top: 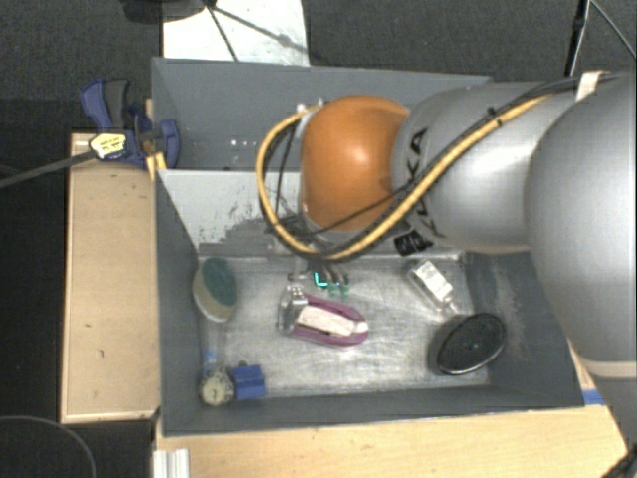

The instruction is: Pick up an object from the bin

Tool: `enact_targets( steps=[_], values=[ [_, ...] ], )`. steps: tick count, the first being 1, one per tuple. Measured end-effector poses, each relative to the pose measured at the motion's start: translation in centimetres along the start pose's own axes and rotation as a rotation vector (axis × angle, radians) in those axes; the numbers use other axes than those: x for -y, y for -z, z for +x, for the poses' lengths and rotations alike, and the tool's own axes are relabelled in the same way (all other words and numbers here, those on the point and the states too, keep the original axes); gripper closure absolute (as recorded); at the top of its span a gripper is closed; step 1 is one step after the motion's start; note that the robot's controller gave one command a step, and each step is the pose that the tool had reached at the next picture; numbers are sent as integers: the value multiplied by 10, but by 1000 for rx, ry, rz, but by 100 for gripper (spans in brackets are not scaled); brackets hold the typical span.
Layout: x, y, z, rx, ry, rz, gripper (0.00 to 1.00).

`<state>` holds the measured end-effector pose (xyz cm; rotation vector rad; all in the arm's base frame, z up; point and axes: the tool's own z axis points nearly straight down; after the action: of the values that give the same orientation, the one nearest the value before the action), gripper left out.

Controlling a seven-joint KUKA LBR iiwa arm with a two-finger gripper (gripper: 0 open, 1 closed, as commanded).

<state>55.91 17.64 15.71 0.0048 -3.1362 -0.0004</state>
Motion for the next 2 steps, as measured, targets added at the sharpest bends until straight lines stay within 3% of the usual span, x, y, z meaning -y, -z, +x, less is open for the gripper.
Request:
enact_targets(
  steps=[1, 2],
  values=[
    [73, -30, 21, 4, 242, 3, 0],
    [64, -86, 24, 16, 219, -3, 0]
  ],
)
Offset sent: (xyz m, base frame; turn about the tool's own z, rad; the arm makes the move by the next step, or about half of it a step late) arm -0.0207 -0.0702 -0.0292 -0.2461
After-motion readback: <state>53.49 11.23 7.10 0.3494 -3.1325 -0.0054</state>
